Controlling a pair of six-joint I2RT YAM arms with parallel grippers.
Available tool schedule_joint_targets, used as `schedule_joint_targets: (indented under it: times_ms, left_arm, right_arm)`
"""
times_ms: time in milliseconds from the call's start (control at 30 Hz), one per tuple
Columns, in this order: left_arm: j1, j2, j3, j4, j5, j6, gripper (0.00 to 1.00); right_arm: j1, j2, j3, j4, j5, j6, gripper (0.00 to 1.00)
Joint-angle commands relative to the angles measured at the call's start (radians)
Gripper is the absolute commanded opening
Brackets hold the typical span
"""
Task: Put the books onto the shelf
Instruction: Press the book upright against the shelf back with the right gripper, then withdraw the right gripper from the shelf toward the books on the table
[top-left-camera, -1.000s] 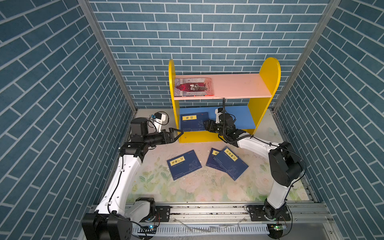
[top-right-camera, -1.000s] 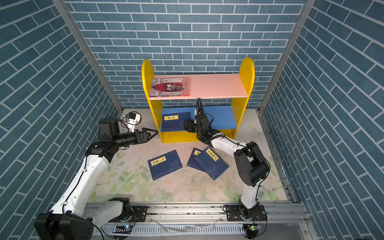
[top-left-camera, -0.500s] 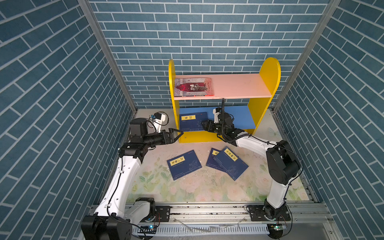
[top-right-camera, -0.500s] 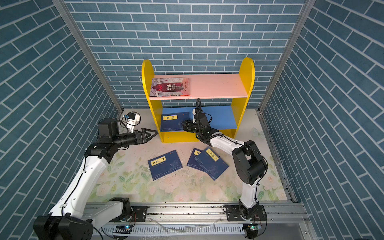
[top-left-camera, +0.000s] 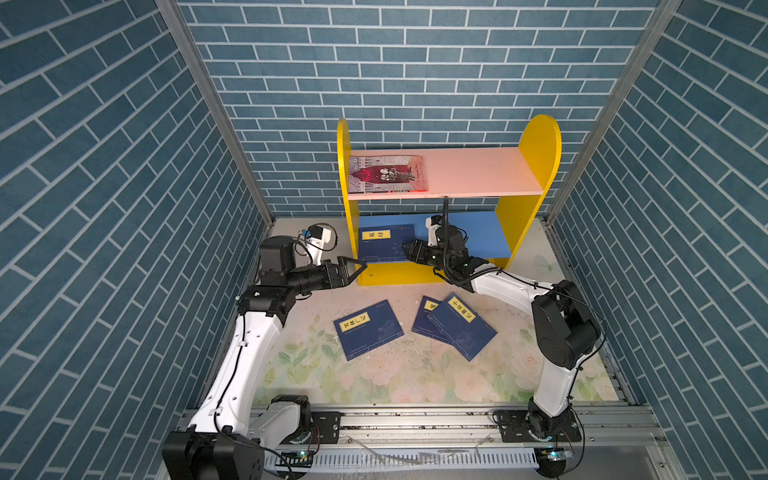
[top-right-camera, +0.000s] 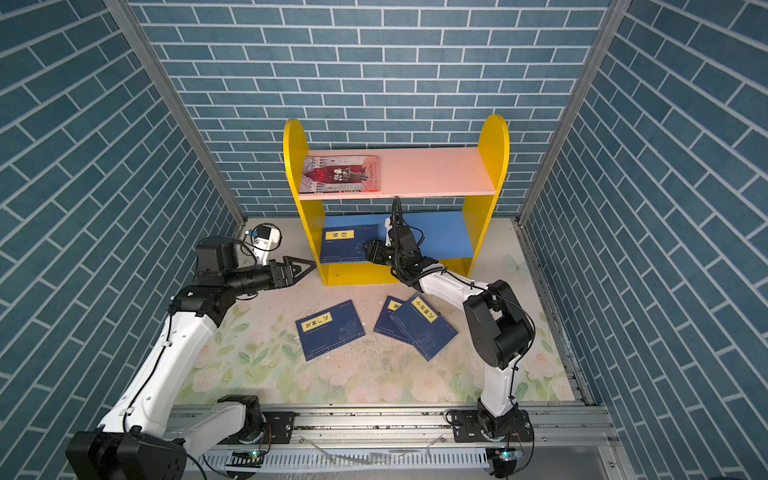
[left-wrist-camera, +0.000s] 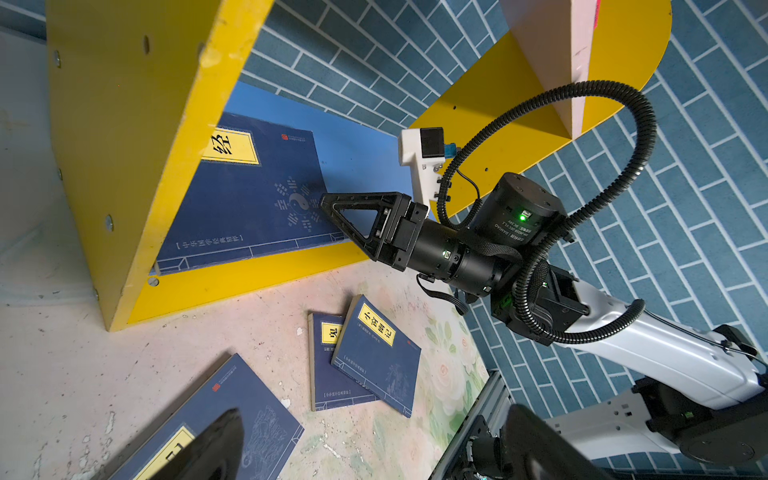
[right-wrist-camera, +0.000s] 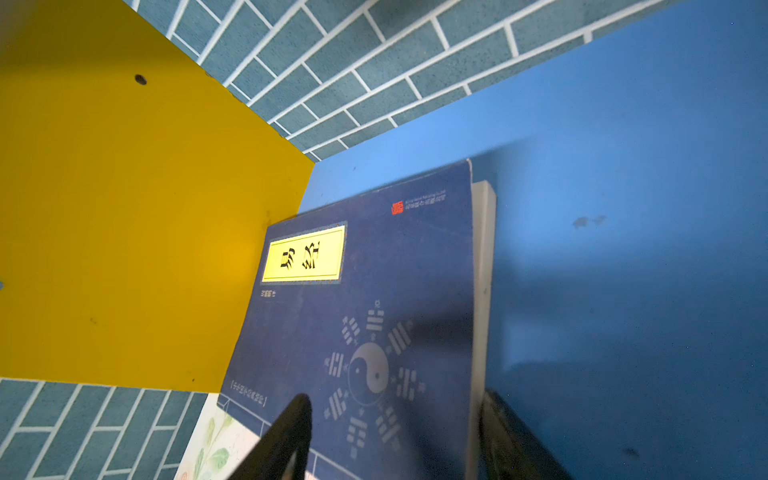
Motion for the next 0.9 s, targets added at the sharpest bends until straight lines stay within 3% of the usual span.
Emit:
schedule_joint_targets:
  times_ms: [0,267,467,667,867]
  left_arm:
    - [-0.003,-0.007,0.026,0.007,0.004,0.007,1.00]
    - [-0.003,-0.004,0.057,-0.038,-0.014,0.028,1.00]
    - [-0.002,0.004,0.150,-0.157,-0.025,0.144,1.00]
    - [-0.002,-0.015,0.149,-0.200,-0.063,0.157,1.00]
    - [-0.002,-0.031,0.140,-0.249,-0.046,0.175,1.00]
  right_arm:
    - [0.011,0.015,0.014,-0.009,-0.009,0.028,0.65]
    - [0.012,-0.062,-0.027,-0.040,0.127,0.003,0.70]
    - [0.013,-0.203,-0.093,-0.113,0.178,-0.004,0.72]
    - [0.014,-0.375,-0.219,-0.186,0.200,0.026,0.73]
    - [0.038,-0.620,-0.372,-0.348,0.305,0.118,0.71]
